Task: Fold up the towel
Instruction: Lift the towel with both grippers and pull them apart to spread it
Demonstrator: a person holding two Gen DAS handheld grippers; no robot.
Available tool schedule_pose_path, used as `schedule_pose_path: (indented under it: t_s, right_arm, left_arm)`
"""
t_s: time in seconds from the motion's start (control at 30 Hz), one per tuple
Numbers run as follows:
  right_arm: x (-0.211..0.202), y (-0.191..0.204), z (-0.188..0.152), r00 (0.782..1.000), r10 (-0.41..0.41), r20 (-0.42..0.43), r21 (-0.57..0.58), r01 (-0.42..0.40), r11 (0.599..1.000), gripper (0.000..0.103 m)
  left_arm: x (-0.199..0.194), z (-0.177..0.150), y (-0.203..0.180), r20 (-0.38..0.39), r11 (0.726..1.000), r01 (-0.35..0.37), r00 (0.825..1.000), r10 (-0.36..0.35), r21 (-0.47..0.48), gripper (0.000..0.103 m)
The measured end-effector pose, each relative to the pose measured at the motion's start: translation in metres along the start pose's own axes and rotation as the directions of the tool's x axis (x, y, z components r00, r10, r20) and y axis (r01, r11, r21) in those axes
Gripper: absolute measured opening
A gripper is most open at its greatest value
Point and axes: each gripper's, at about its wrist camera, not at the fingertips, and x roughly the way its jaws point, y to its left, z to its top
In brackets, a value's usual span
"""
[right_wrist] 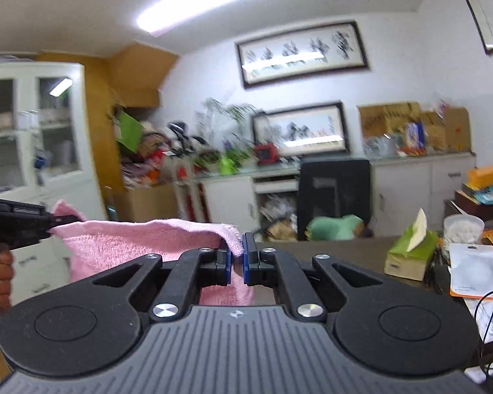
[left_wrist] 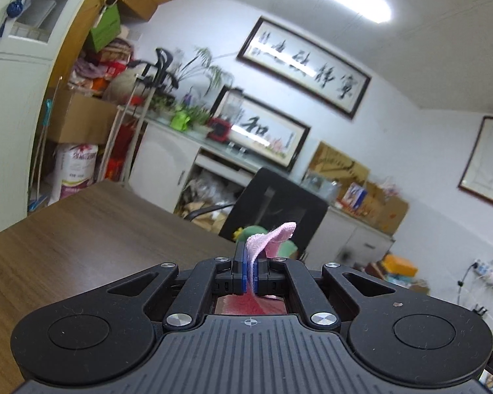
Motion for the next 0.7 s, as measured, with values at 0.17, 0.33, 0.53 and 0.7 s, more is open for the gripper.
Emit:
schedule_pose_path:
  t_s: [0.17, 0.33, 0.53, 0.7]
  right_arm:
    - [0.042, -0.001, 0.044, 0.995, -0.047, 0.085, -0.036, 0.05, 0.998, 0.007]
    - [0.021, 0.006, 0.05, 0.988, -0.012, 0.152, -0.07, 0.023, 0.997, 0.007]
    - [-0.023, 0.007, -0.019, 0.996, 0.03, 0.085, -0.087, -0.022, 0.996, 0.007]
    - [-0.044, 0.006, -0.115, 0.994, 0.018, -0.107, -0.048, -0.023, 0.999, 0.007]
  left_arm:
    - [0.035, 0.048, -0.011, 0.046, 0.999, -0.021, 0.999, 0.022, -0.025, 0.003]
    - [-0.003, 0.041, -0.015, 0.138, 0.999, 0.025, 0.99, -0.031, 0.048, 0.004]
    - [-0.041, -0.042, 0.017, 0.068, 0.997, 0.021, 0.997, -0.027, 0.079, 0.004]
    - [-0.049, -0.118, 0.057, -0.108, 0.999, -0.016, 0.994, 0.019, 0.027, 0.004]
